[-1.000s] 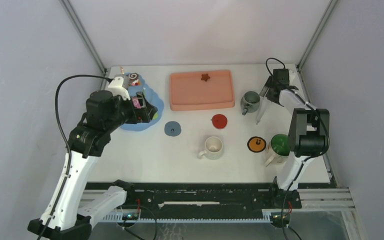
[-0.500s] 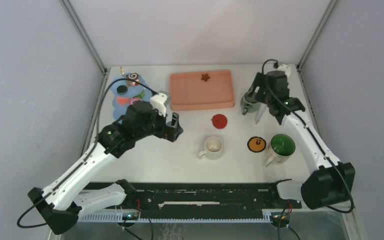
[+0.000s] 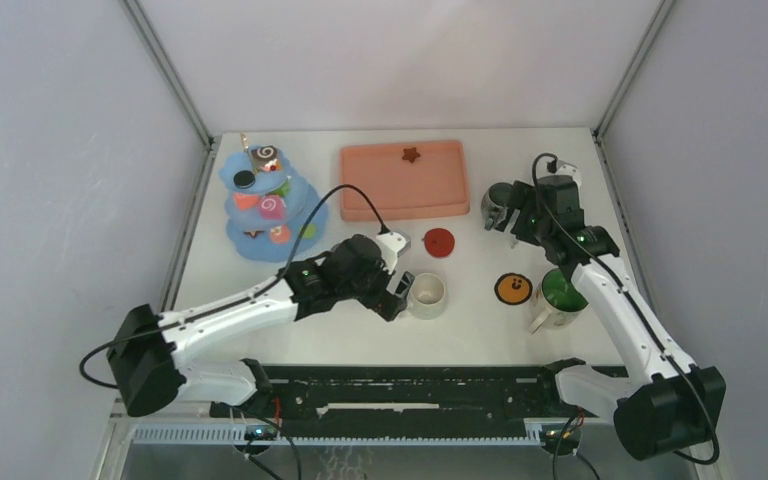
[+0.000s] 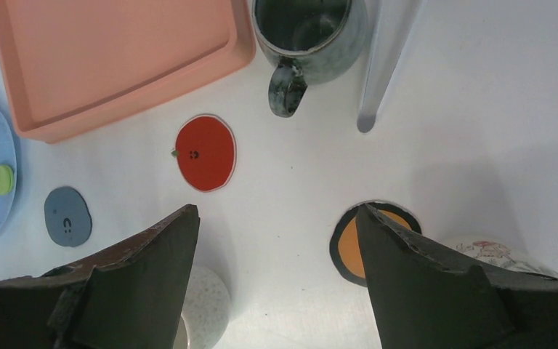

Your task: Serve the afternoon tea

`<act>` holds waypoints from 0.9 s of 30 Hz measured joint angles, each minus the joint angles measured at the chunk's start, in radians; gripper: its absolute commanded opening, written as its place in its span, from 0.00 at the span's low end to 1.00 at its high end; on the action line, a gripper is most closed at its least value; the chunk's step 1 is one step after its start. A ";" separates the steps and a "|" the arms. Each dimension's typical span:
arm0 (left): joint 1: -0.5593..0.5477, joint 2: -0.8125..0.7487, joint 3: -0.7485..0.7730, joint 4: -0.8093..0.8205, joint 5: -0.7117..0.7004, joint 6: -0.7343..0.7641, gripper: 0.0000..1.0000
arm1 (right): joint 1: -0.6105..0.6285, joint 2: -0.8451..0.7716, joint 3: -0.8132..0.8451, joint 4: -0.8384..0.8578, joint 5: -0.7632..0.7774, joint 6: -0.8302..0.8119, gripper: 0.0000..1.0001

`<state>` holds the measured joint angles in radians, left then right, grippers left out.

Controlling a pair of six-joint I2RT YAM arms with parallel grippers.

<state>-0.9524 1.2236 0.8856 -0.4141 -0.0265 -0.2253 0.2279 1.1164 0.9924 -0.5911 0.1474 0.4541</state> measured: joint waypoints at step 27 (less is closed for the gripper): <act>-0.079 0.348 0.057 0.099 -0.029 -0.005 0.00 | -0.181 -0.097 -0.116 0.000 -0.121 -0.006 0.85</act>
<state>-1.0313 1.5711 0.9424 -0.3149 -0.0559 -0.2298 0.0471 1.0191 0.8768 -0.5907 0.0269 0.4477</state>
